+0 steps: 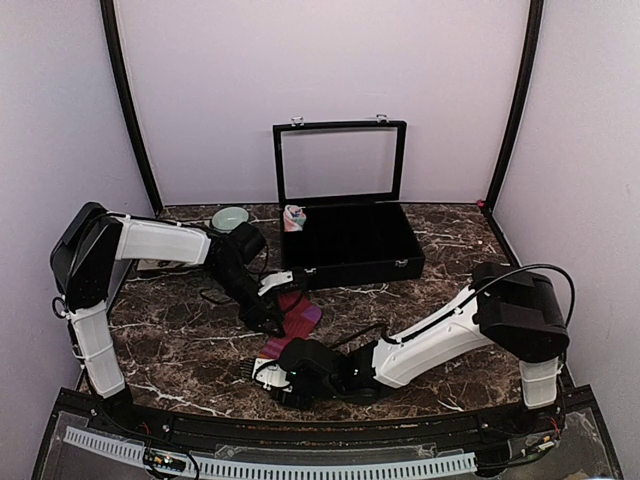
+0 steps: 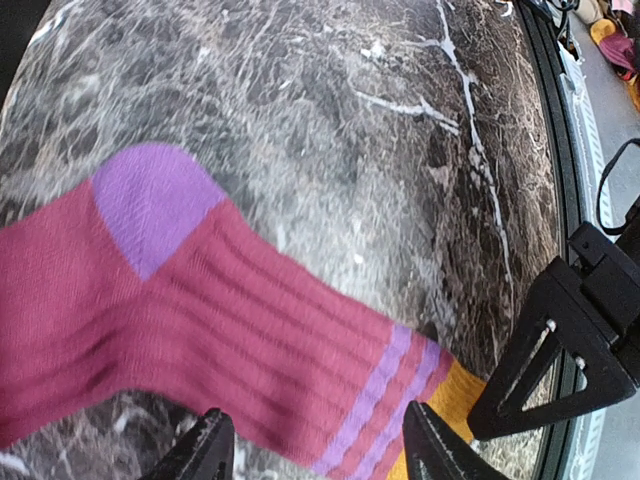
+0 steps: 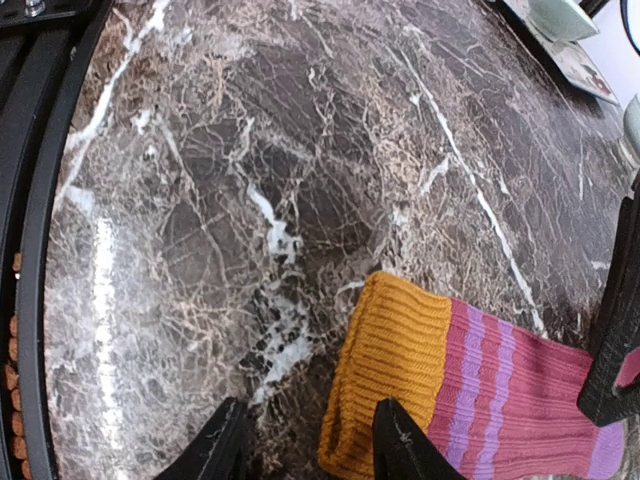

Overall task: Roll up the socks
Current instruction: Pick up the sock from the center of the board.

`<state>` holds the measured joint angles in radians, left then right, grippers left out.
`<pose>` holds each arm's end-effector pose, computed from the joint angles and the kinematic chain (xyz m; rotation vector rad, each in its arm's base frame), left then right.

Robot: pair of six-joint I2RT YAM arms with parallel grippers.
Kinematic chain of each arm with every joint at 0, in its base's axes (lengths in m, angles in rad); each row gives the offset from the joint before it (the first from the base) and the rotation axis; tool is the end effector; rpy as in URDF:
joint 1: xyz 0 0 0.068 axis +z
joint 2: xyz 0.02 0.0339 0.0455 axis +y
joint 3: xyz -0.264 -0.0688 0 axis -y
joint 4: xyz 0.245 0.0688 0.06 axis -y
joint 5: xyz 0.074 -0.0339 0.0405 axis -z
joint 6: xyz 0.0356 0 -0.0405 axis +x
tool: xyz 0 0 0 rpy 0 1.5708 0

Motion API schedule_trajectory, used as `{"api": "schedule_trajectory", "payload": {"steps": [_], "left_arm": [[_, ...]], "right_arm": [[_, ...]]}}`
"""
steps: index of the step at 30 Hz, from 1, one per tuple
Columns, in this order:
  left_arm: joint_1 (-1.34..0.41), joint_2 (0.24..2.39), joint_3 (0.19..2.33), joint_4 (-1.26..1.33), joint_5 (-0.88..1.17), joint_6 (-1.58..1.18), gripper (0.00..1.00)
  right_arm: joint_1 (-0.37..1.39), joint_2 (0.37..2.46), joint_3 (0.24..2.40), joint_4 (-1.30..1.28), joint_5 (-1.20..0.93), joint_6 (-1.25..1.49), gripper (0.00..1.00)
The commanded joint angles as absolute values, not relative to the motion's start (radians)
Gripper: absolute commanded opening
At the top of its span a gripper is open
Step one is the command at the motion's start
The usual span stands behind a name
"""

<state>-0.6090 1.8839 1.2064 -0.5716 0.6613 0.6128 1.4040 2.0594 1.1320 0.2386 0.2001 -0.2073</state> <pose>0.2845 -0.2251 0.1610 1.6590 2.1090 -0.9188 0.0772 0.4159 0.1174 -1.5658 1.6531 0.4160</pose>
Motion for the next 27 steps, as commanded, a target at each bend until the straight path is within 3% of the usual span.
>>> {"api": "schedule_trajectory", "payload": {"steps": [1, 13, 22, 27], "left_arm": [[-0.649, 1.889, 1.223, -0.537, 0.67, 0.59, 0.6], [-0.655, 1.931, 1.19, -0.474, 0.554, 0.575, 0.54], [-0.655, 1.919, 1.13, -0.463, 0.465, 0.59, 0.51], [-0.653, 1.899, 1.104, -0.469, 0.432, 0.595, 0.5]], "right_arm": [[1.401, 2.043, 1.057, 0.285, 0.185, -0.158, 0.43], [1.37, 2.042, 1.035, 0.286, 0.167, -0.155, 0.31], [1.341, 2.032, 0.996, 0.308, 0.157, -0.151, 0.31], [1.336, 2.03, 0.997, 0.288, 0.128, -0.164, 0.25]]}}
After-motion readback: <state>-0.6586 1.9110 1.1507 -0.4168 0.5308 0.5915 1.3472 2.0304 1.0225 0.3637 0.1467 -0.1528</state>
